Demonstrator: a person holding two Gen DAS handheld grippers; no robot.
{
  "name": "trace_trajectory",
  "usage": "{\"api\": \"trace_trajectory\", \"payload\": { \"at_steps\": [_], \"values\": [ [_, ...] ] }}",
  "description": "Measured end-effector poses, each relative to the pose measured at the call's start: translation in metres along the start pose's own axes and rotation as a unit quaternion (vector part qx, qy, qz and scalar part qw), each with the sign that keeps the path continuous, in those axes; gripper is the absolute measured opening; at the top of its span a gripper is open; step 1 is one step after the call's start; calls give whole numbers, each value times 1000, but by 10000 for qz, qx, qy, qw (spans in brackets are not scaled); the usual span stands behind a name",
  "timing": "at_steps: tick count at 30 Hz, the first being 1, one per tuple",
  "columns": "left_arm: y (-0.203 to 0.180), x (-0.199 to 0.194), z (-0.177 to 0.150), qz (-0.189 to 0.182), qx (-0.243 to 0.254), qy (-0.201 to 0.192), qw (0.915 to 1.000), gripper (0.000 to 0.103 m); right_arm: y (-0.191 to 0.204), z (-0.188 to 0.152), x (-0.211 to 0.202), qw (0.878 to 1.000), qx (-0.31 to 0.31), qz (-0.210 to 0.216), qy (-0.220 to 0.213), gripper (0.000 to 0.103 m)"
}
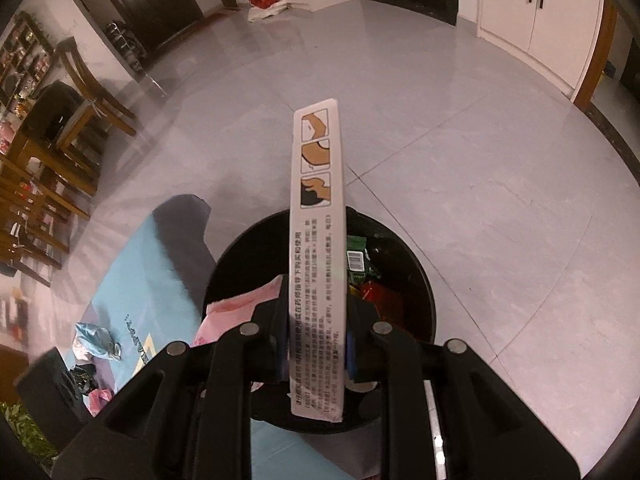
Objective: Collect trash
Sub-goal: 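Carry the box and pink wrapper over the bin and release both, then move the left tool to the pink plastic bag and grasp it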
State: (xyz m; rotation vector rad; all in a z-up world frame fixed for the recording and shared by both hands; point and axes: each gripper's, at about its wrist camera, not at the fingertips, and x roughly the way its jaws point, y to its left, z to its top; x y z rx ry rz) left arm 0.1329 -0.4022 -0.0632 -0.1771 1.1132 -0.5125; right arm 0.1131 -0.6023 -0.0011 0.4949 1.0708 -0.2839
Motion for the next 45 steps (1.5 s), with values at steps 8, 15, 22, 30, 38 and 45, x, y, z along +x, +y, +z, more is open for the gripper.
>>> {"api": "trace_trajectory", "payload": {
  "at_steps": [8, 15, 22, 30, 38, 45],
  "values": [
    [-17, 4, 1, -43, 71, 109, 9999, 29, 0, 0, -2, 10000, 5, 29, 3, 27],
    [-16, -16, 1, 22, 85, -138, 9999, 67, 3, -1, -10, 9999, -7, 135, -86, 44],
    [7, -68, 2, 279, 67, -597, 9978, 94, 24, -5, -23, 9987, -152, 412, -269, 68],
    [82, -130, -7, 1383, -171, -1129, 9838, 100, 87, -24, -41, 9906, -825, 944, -541, 90],
    [224, -188, -42, 2426, -1279, -1104, 9553, 100, 170, -53, -38, 9762, -1639, 1297, -582, 93],
    [318, -198, -87, 2434, -2160, -809, 9421, 99, 239, -99, -19, 9540, -2449, 1671, -445, 93]
  ]
}}
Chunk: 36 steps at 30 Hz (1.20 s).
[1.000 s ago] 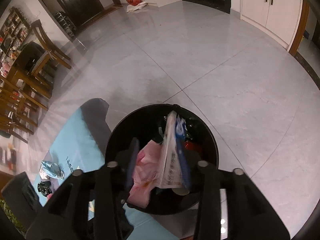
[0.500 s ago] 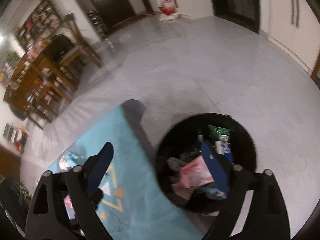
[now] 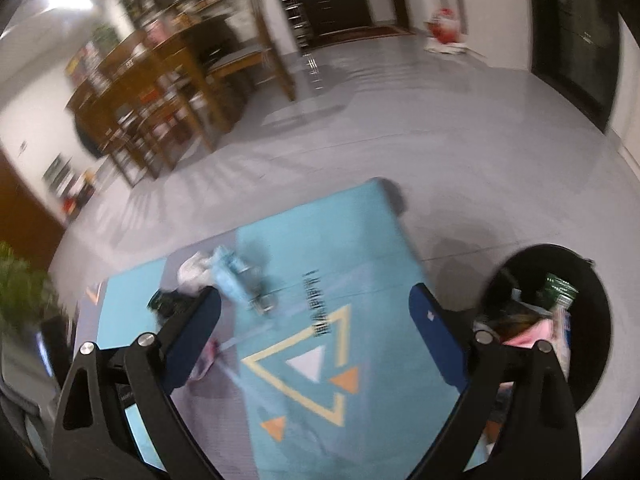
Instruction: Collect trash
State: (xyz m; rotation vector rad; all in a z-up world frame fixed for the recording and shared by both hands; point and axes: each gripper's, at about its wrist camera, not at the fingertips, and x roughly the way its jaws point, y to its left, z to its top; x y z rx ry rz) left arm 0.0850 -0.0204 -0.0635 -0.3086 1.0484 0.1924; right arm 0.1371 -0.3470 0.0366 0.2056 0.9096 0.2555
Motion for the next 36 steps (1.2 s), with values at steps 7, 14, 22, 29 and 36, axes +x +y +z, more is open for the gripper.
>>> {"api": "trace_trajectory", "payload": {
  "at_steps": [7, 14, 22, 29, 36],
  "values": [
    [-7, 29, 2, -222, 65, 288, 9993, 86, 42, -37, 78, 9955, -648, -98, 688, 93],
    [0, 40, -3, -462, -256, 451, 9976, 47, 55, -71, 135, 9875, -1215, -411, 915, 93],
    [22, 0, -8, -474, -391, 65, 9981, 47, 70, -104, 155, 9765, -1825, -408, 1073, 94],
    [44, -8, -10, -401, -511, 20, 9979, 47, 70, -117, 154, 9814, -1776, -320, 650, 100],
    [52, -16, -15, -407, -432, 8, 9982, 47, 68, -122, 153, 9823, -1789, -259, 486, 101]
  ]
}}
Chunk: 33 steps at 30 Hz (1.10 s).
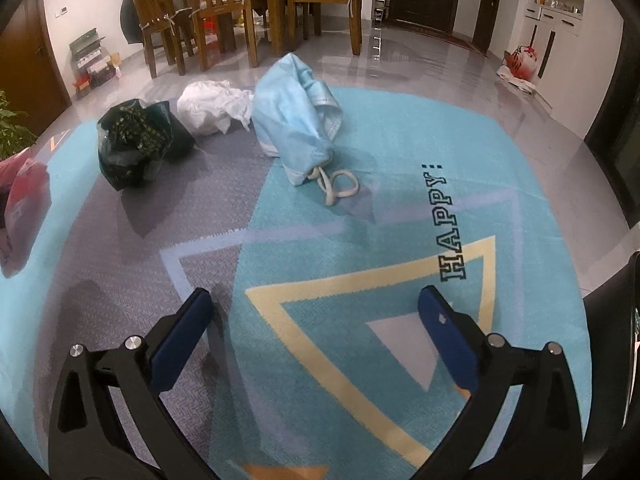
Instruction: Collect trash
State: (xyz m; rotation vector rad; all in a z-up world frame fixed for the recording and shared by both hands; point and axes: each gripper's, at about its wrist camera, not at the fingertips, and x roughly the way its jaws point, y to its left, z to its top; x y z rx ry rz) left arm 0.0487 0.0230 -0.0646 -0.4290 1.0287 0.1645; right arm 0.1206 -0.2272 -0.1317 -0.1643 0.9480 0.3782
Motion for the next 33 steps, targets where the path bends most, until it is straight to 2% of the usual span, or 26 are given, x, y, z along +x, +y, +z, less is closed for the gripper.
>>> {"api": "trace_trajectory", "payload": {
  "at_steps": [9, 19, 27, 33],
  "values": [
    [3, -10, 1, 33, 150, -99, 9998, 48, -1, 0, 0, 10000, 1, 2, 1, 101],
    [17, -11, 6, 0, -192, -44, 9998, 48, -1, 0, 0, 10000, -2, 2, 1, 101],
    [19, 0, 10, 137, -211, 43, 9997, 48, -1, 1, 0, 10000, -3, 3, 2, 101],
    [14, -2, 11, 79, -157, -36, 9998, 48, -1, 1, 0, 10000, -3, 4, 2, 101]
  ]
}}
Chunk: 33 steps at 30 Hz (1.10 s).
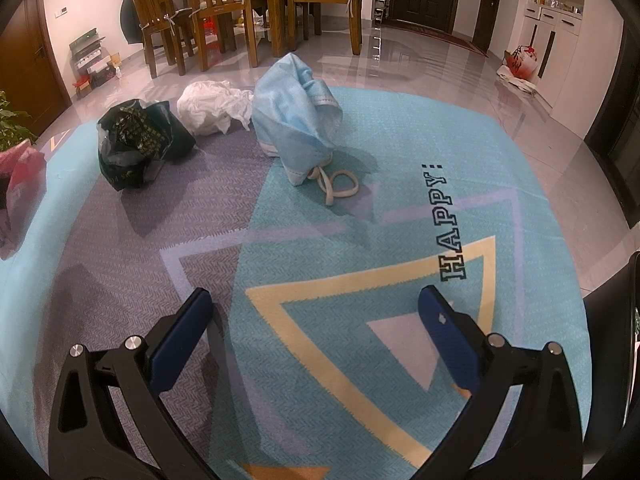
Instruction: Collect trash
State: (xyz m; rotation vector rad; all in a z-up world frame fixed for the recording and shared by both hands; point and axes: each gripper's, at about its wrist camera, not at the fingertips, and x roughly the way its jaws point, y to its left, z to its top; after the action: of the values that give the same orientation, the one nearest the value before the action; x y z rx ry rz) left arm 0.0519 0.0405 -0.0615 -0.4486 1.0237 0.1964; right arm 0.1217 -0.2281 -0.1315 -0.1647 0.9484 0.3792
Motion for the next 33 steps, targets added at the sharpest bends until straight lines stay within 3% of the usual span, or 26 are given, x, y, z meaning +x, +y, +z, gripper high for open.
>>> {"api": "trace_trajectory", "payload": {
  "at_steps": [12, 17, 33],
  "values": [
    [-2, -13, -5, -218, -100, -70, 9997, 48, 0, 0, 0, 10000, 1, 0, 1, 101],
    [-1, -13, -6, -73, -38, -110, 9999, 48, 0, 0, 0, 10000, 0, 0, 1, 101],
    [-7, -6, 0, -98, -24, -30, 9999, 48, 0, 1, 0, 10000, -2, 0, 1, 101]
  ]
}}
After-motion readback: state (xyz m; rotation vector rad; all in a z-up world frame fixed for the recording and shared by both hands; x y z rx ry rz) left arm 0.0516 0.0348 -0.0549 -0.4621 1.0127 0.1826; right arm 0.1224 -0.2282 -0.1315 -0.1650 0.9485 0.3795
